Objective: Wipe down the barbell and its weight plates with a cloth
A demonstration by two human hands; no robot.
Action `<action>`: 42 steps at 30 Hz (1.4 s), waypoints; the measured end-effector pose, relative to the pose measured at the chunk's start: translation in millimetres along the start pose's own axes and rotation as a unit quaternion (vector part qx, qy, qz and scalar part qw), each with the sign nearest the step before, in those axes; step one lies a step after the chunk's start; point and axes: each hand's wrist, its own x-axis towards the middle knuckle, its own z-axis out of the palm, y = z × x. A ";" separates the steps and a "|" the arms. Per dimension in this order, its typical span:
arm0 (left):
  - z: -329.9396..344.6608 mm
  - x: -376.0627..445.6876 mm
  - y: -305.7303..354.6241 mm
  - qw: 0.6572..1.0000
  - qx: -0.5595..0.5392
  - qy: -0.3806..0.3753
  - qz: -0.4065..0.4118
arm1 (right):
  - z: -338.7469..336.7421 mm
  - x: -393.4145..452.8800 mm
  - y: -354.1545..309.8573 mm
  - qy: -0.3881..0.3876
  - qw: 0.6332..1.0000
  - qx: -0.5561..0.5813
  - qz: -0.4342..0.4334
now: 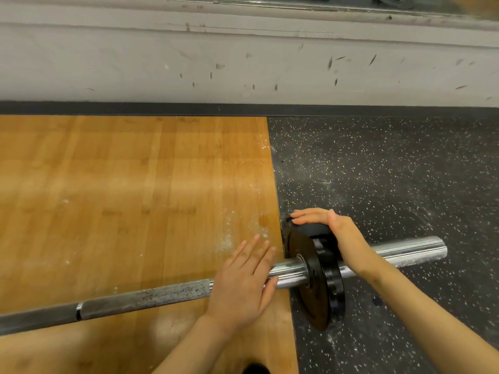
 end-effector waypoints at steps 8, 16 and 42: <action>-0.1 2.0 -2.0 1.000 -0.009 0.003 -0.006 | 3.1 6.1 0.0 -0.007 0.999 0.045 0.004; 2.1 -1.0 -1.2 1.000 -0.012 -0.006 0.000 | 7.1 -0.2 -0.6 0.020 0.998 0.060 0.008; -6.9 46.9 -32.0 0.978 -0.079 -0.136 -0.137 | 34.0 -53.0 -7.3 0.164 0.951 -0.222 -0.141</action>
